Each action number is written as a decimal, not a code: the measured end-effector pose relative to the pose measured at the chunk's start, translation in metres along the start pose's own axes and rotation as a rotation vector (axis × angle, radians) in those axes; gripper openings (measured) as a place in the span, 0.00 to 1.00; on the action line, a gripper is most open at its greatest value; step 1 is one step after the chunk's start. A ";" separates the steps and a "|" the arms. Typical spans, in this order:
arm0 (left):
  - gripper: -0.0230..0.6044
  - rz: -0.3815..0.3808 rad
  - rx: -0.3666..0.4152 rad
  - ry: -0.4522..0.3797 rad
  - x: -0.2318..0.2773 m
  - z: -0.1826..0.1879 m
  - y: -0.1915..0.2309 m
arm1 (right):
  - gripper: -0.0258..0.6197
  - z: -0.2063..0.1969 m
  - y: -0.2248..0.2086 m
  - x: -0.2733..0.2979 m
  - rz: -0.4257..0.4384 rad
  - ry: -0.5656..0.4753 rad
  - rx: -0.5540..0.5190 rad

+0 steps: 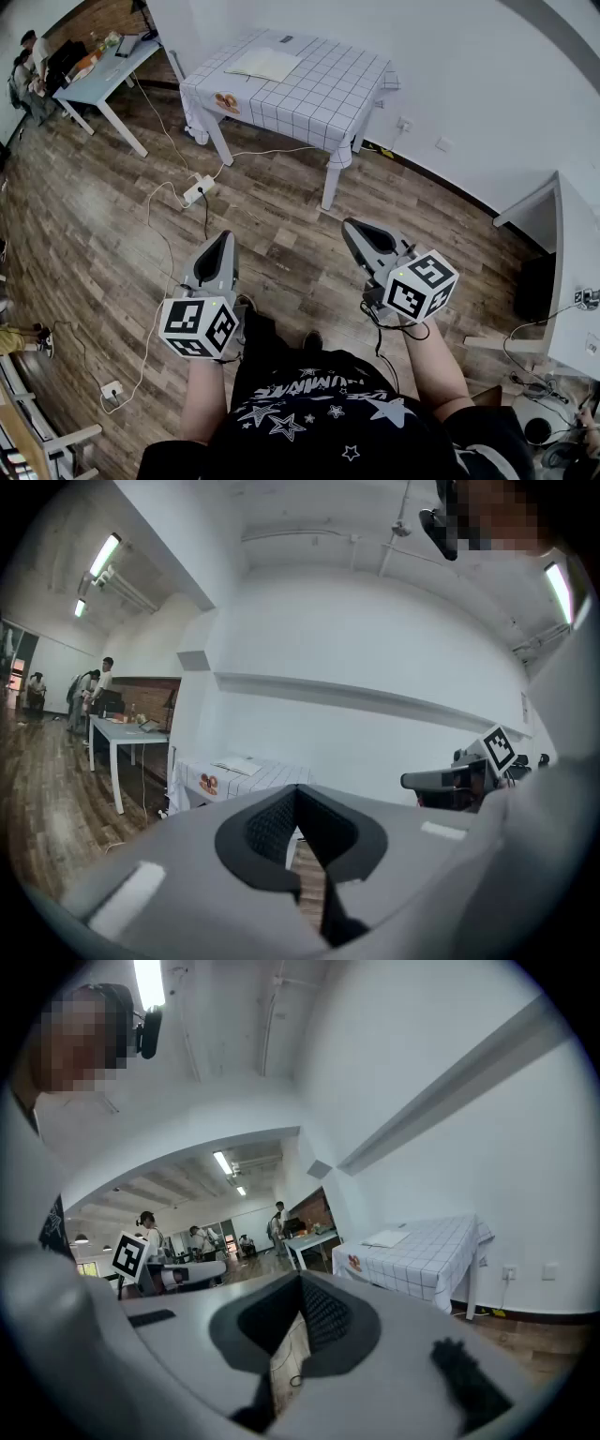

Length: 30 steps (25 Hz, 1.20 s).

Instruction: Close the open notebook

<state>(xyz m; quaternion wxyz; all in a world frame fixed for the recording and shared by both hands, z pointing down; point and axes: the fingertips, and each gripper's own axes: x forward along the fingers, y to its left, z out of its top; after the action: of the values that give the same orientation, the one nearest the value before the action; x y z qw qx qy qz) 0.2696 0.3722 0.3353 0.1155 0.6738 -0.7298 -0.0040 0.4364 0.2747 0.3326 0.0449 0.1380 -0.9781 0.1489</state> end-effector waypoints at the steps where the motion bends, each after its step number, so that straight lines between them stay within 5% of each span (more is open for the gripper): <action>1: 0.05 -0.003 0.001 -0.006 -0.003 0.001 -0.002 | 0.06 0.000 0.003 -0.002 0.002 0.001 -0.008; 30: 0.05 -0.043 0.062 -0.071 0.020 0.021 0.000 | 0.06 0.008 0.010 0.046 -0.033 -0.003 -0.039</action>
<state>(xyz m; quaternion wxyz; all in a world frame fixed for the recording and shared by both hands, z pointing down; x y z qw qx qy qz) 0.2648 0.3495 0.3176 0.0686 0.6922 -0.7184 -0.0077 0.3894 0.2695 0.3278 0.0485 0.1533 -0.9785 0.1289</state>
